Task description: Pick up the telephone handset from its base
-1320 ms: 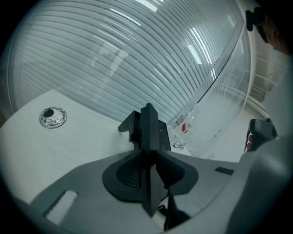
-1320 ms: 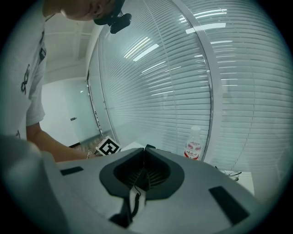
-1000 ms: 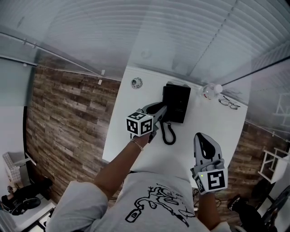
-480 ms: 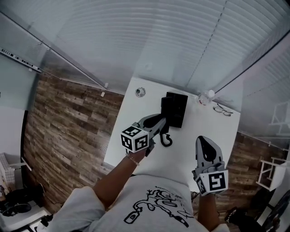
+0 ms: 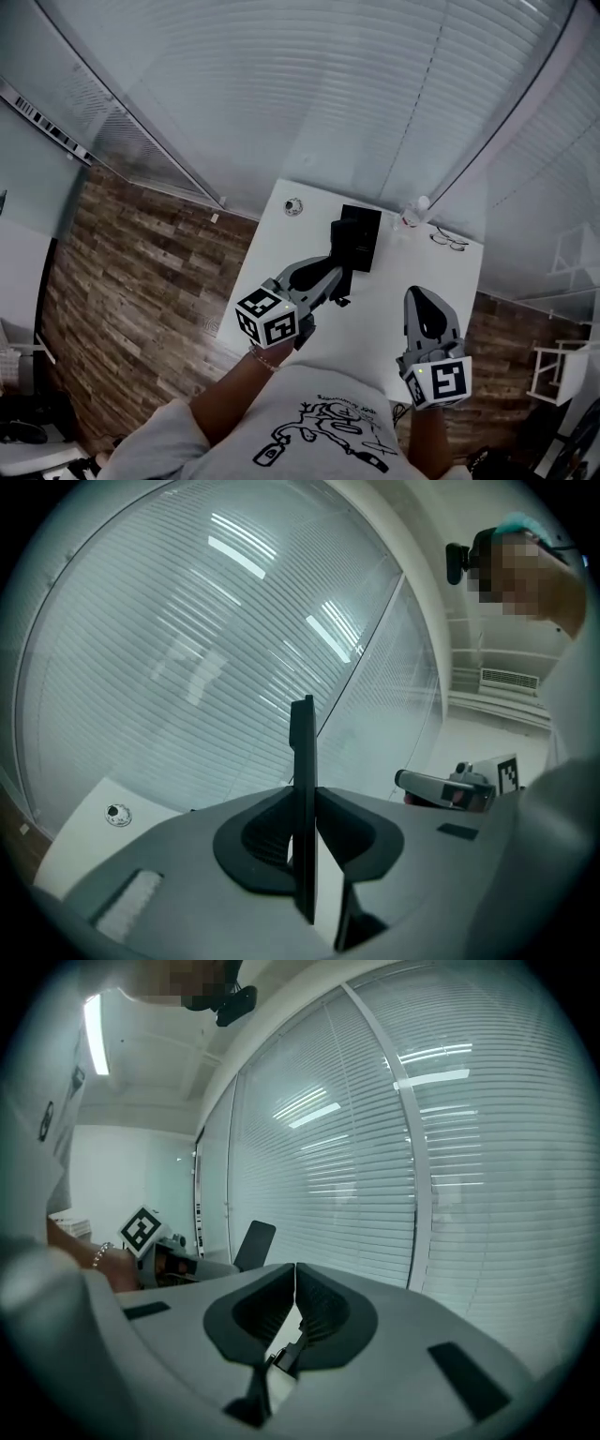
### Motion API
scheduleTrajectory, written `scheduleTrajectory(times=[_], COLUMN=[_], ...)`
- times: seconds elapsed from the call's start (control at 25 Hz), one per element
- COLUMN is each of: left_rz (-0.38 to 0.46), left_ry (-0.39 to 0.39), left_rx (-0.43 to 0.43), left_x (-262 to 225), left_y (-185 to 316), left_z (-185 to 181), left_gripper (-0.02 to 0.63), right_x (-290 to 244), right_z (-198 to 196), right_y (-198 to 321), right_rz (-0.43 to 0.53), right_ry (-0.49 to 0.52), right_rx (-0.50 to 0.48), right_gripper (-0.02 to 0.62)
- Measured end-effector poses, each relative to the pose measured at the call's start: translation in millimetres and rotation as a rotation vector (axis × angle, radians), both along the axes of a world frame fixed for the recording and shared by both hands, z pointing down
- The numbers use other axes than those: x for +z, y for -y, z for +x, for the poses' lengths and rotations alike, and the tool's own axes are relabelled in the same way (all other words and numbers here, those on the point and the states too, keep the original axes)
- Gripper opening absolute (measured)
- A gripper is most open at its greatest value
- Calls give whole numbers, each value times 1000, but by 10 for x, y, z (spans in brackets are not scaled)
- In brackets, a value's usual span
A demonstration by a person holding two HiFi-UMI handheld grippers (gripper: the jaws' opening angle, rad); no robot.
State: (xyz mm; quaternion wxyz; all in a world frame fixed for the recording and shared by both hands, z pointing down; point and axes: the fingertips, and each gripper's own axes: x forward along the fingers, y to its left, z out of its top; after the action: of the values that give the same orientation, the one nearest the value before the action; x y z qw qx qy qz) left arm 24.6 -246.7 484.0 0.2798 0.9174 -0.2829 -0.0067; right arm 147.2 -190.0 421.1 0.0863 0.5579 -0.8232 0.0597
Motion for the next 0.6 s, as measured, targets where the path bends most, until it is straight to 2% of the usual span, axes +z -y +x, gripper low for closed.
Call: scheduleTrajectory(times=[0.6], left_rz=[136], left_ry=[-66], left_rx=[2], left_x=[-746], left_y=[-603], left_z=[-159], left_gripper=[66], right_x=[-479], right_z=[-78], right_y=[-313], right_rz=[85], right_ry=[14], right_rx=[-7], right_gripper=[6])
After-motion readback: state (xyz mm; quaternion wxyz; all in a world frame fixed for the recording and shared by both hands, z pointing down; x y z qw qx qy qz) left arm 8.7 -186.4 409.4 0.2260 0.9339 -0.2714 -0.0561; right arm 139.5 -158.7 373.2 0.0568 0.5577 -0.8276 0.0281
